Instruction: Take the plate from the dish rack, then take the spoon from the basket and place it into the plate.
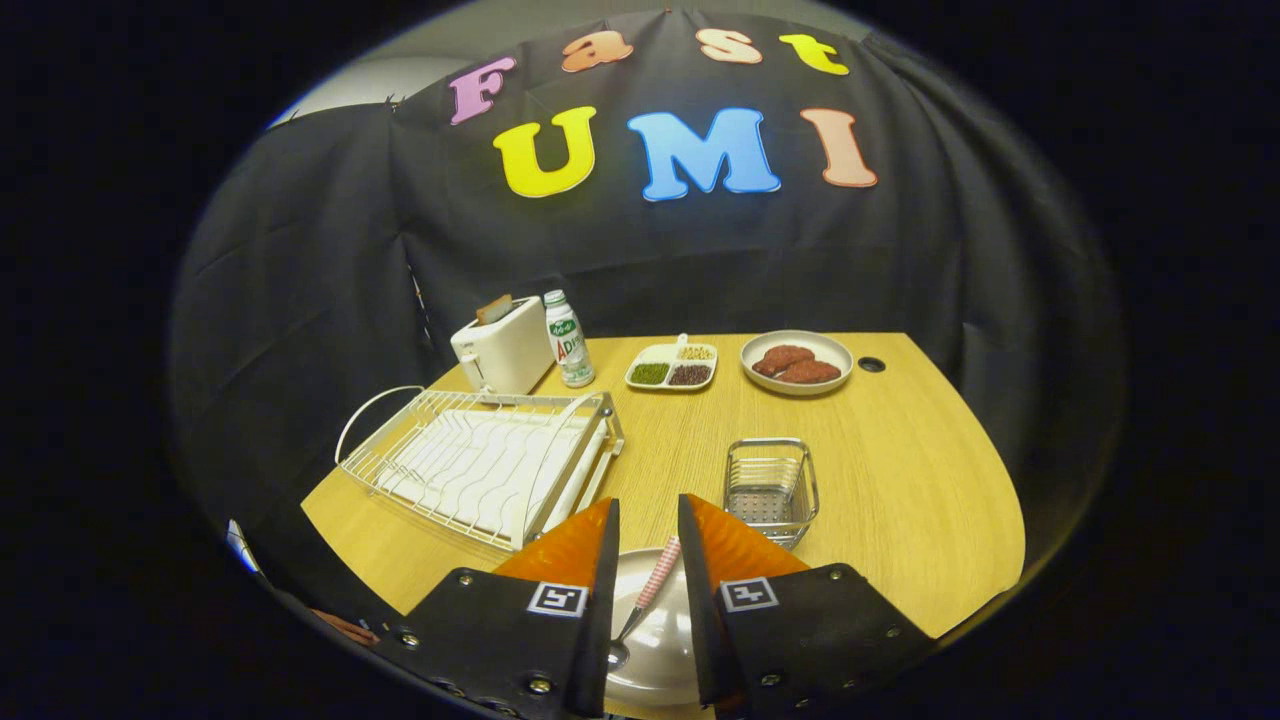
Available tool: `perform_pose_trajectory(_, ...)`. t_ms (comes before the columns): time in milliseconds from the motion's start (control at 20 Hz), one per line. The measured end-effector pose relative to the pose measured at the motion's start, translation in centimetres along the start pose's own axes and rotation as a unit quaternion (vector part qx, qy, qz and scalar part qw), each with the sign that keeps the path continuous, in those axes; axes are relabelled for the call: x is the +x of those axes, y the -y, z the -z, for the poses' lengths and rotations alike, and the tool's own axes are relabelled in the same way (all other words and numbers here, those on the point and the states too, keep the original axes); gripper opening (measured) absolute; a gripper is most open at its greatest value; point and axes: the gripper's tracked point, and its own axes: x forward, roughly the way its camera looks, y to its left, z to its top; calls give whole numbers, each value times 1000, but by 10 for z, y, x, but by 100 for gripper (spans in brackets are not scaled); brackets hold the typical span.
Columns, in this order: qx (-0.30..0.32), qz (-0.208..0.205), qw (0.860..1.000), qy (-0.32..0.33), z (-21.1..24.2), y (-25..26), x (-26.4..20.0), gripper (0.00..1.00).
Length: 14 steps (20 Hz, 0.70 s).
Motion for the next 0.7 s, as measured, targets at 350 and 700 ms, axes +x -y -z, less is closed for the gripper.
perform_pose_trajectory(350,-23,46,992,117,-93,23,-54,34)
perform_pose_trajectory(700,-57,93,961,253,-157,61,-109,97)
